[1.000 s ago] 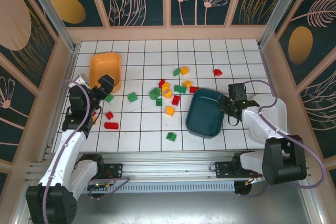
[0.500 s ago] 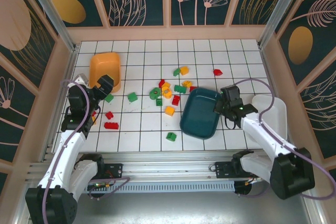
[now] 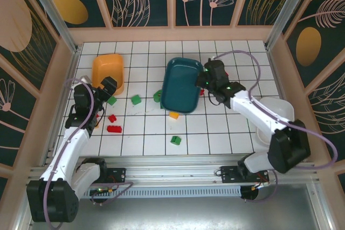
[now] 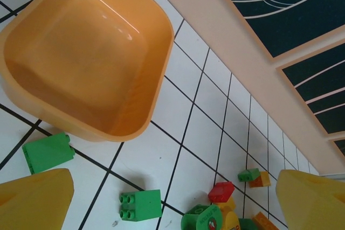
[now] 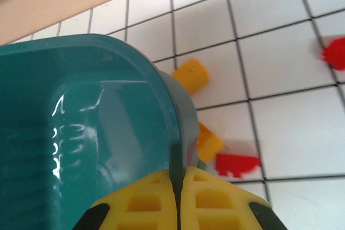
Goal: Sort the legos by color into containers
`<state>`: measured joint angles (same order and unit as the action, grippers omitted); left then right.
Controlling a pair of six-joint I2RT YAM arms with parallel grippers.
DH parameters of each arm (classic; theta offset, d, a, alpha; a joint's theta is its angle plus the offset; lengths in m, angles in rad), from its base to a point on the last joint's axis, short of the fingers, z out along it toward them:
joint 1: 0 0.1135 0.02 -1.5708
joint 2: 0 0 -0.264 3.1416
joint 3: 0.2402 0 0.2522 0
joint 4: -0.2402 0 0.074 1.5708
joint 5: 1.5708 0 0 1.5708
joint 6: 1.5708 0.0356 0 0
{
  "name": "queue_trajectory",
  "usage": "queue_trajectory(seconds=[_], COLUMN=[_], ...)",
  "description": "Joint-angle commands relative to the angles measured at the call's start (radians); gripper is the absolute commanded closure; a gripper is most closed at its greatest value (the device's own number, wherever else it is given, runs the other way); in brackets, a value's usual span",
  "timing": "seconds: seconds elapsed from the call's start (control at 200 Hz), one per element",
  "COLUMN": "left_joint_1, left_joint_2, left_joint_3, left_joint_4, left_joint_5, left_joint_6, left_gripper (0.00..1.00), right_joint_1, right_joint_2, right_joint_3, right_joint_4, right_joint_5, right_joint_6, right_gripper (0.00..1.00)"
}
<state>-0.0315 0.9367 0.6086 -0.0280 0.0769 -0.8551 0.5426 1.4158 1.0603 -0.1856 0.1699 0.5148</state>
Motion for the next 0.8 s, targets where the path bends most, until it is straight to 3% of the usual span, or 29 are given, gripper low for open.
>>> queue_trajectory(seconds=[0.0, 0.185, 0.395, 0.796], left_joint_1=[0.002, 0.002, 0.002, 0.003], left_joint_2=[0.024, 0.045, 0.023, 0.046], left_joint_3=[0.043, 0.058, 0.045, 0.043], left_joint_4=[-0.015, -0.059, -0.069, -0.046], left_joint_5=[-0.006, 0.008, -0.007, 0.026], left_joint_6=[-0.001, 0.035, 0.034, 0.022], left_gripper=[0.04, 0.04, 0.04, 0.04], right_joint_1=[0.048, 0.073, 0.106, 0.097], right_joint_2=[0.270, 0.589, 0.745, 1.025], right_joint_3=[0.279, 0.634, 0.872, 1.156], right_joint_4=[0.152, 0.101, 0.001, -0.103], right_joint_5=[-0.040, -0.116, -0.112, -0.188], right_joint_6=[0.010, 0.015, 0.019, 0.013], right_gripper=[1.00, 1.00, 1.00, 1.00])
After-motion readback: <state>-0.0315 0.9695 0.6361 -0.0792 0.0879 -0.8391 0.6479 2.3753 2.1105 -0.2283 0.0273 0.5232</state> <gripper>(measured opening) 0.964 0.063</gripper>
